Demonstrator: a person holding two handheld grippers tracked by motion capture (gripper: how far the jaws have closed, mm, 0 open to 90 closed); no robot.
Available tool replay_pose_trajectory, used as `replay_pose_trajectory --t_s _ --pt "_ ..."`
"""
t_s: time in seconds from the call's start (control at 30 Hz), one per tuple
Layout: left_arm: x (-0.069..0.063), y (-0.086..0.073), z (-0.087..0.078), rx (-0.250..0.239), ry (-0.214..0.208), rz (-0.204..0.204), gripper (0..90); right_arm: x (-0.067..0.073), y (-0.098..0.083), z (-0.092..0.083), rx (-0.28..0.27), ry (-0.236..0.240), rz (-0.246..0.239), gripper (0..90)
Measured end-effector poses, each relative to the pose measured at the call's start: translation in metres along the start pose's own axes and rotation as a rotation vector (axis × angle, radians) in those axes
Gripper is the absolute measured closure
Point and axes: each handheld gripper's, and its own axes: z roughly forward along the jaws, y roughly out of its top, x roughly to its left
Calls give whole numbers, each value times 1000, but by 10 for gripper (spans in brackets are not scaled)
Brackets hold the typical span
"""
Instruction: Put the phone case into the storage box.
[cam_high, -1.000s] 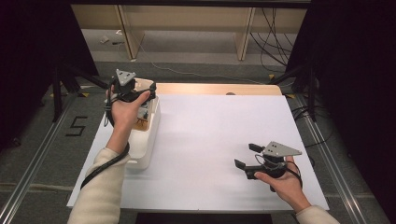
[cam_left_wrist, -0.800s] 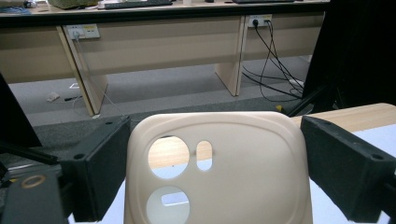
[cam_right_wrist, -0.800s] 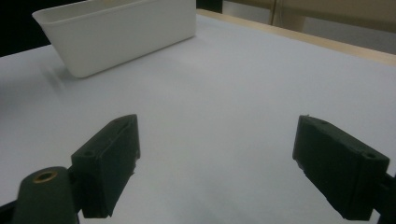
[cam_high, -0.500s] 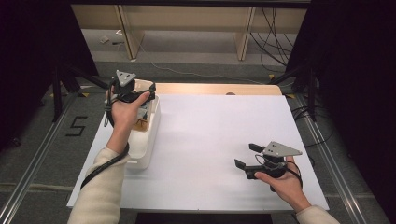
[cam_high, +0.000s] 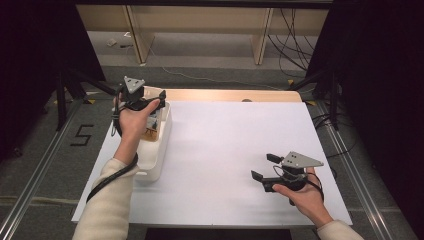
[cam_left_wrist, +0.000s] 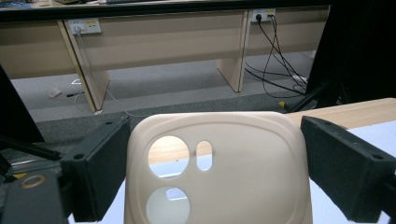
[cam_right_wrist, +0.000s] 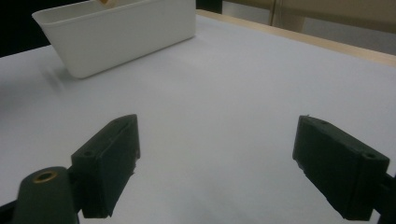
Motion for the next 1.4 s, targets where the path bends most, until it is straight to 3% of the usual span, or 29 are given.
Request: replay_pose_trajectory --t_s 1.4 --pt "3 -10 8 24 -3 4 112 0 0 1 3 5 -1 158"
